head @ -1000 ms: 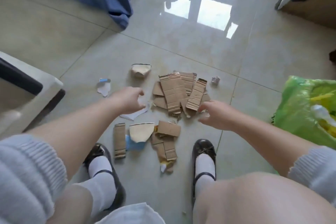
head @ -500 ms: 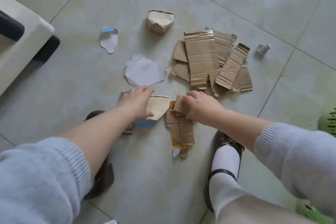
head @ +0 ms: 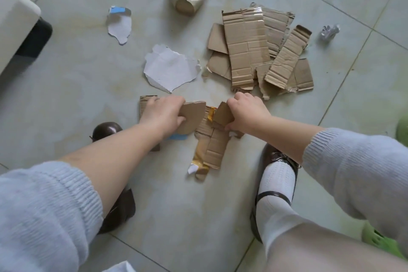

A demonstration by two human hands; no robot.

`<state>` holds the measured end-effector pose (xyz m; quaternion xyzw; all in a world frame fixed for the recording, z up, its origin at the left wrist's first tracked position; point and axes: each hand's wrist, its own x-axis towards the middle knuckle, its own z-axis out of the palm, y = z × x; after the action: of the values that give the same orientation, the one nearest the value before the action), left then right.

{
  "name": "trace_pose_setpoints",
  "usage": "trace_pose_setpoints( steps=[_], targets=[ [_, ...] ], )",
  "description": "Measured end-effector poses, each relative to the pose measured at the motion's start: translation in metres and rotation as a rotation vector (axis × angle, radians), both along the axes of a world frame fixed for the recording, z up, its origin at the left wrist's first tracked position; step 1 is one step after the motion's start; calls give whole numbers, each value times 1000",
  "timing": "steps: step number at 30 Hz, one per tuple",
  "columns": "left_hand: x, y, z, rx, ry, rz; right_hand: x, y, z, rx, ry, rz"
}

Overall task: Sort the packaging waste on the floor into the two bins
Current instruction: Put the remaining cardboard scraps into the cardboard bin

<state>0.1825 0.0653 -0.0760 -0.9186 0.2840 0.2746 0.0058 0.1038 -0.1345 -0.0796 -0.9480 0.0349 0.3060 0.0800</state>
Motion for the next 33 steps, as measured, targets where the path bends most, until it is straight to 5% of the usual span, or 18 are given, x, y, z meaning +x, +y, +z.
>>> trace_pose_setpoints(
  steps=[9, 13, 16, 23, 28, 33],
  targets=[
    [17, 50, 32, -476, 202, 931, -8, -27, 22, 479, 34, -562],
    [15, 66, 23, -492, 309, 1129, -9, -35, 37, 808, 180, -728],
    [4, 64, 13, -427, 381, 1099, -7, -37, 37, 819, 294, -675],
    [-19, 53, -4, -54, 195, 738, 1, -26, 31, 760, 329, -559],
    [-21, 48, -7, -95, 145, 667, 1, -31, 27, 780, 284, -617],
    [-22, 48, 7, -333, 157, 680, -6, -38, 22, 739, 270, -640]
  ],
)
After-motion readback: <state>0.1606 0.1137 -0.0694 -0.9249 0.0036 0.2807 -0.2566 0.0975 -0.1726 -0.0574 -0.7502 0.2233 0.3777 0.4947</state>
